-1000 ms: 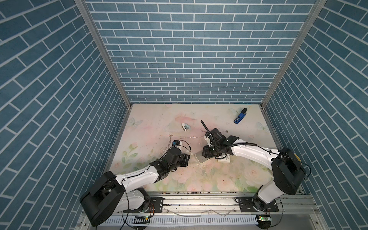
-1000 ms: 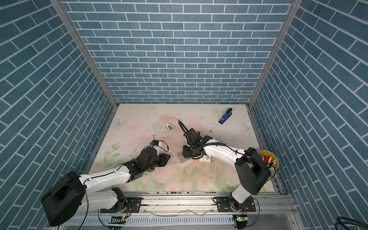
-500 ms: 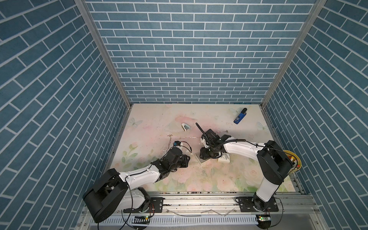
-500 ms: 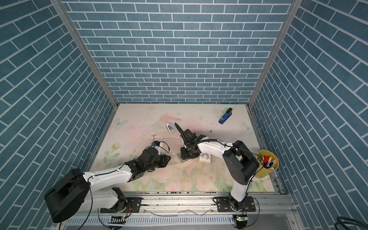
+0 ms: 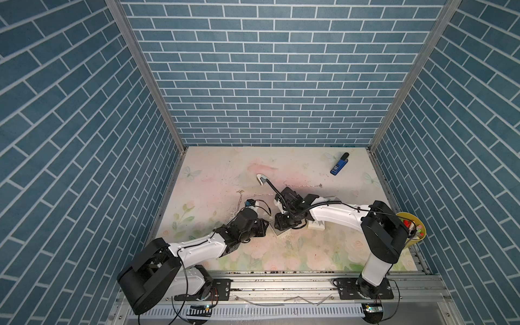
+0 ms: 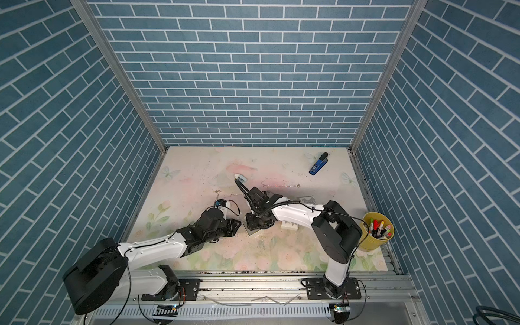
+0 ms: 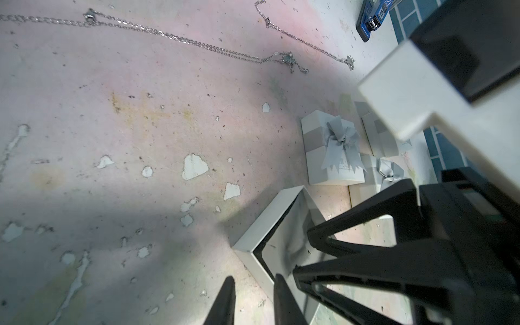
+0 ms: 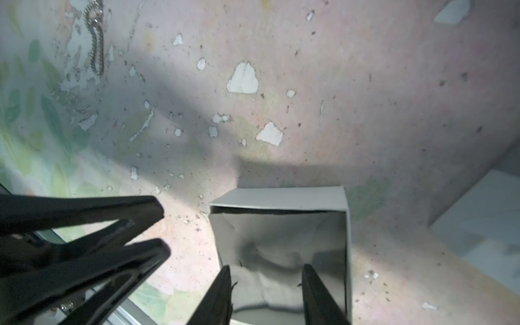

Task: Take the necklace out of the lift-off lid jewelry box
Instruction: Place the inner lining in the jewelry box.

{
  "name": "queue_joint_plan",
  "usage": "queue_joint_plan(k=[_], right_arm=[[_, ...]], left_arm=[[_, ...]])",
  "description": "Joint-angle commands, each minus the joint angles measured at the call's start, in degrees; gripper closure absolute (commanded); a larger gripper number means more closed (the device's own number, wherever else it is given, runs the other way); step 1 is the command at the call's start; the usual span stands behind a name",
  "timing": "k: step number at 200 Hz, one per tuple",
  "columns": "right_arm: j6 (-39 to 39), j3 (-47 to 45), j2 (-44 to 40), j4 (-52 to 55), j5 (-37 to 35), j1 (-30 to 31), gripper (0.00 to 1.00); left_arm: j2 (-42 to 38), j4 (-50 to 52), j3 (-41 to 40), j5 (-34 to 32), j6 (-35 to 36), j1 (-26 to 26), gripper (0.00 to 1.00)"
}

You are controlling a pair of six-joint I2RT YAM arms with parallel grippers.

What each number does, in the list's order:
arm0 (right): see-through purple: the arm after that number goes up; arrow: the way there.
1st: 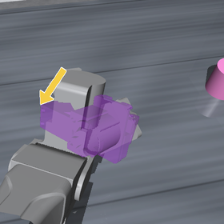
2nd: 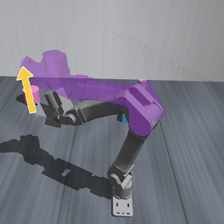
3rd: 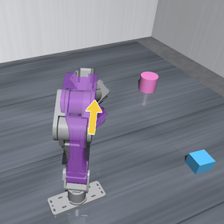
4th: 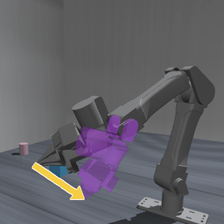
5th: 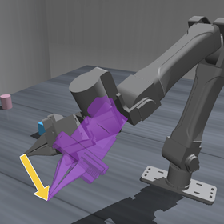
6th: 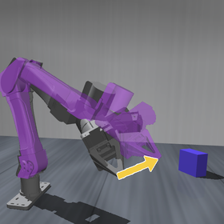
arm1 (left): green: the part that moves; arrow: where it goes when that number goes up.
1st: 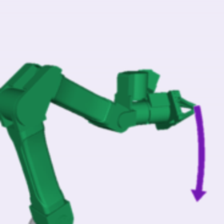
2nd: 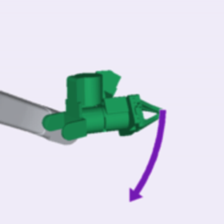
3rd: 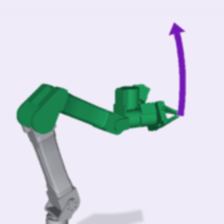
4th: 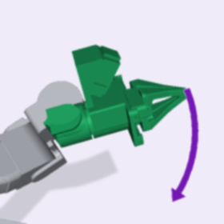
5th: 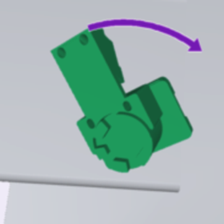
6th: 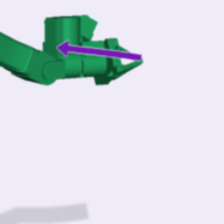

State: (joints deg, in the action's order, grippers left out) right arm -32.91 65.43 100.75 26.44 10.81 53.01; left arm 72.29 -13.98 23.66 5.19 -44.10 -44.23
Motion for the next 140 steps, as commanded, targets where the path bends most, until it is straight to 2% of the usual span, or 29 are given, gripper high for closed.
queue_joint_plan(k=[1, 27, 140], right_arm=[[-2.5, 1.7, -3.5, 3.1, -5.0, -0.2, 0.58], [-1.7, 2.3, -3.9, 3.0, -7.7, 0.4, 0.60], [-0.6, 4.7, 6.0, -1.9, -6.1, 1.2, 0.59]], left_arm=[[-0.8, 0.5, 0.0, -0.6, 0.8, -0.2, 0.74], [-1.7, 0.7, -0.9, -1.7, -0.2, -0.2, 0.74], [-3.3, 0.5, -3.8, -2.2, -2.2, 0.4, 0.71]])
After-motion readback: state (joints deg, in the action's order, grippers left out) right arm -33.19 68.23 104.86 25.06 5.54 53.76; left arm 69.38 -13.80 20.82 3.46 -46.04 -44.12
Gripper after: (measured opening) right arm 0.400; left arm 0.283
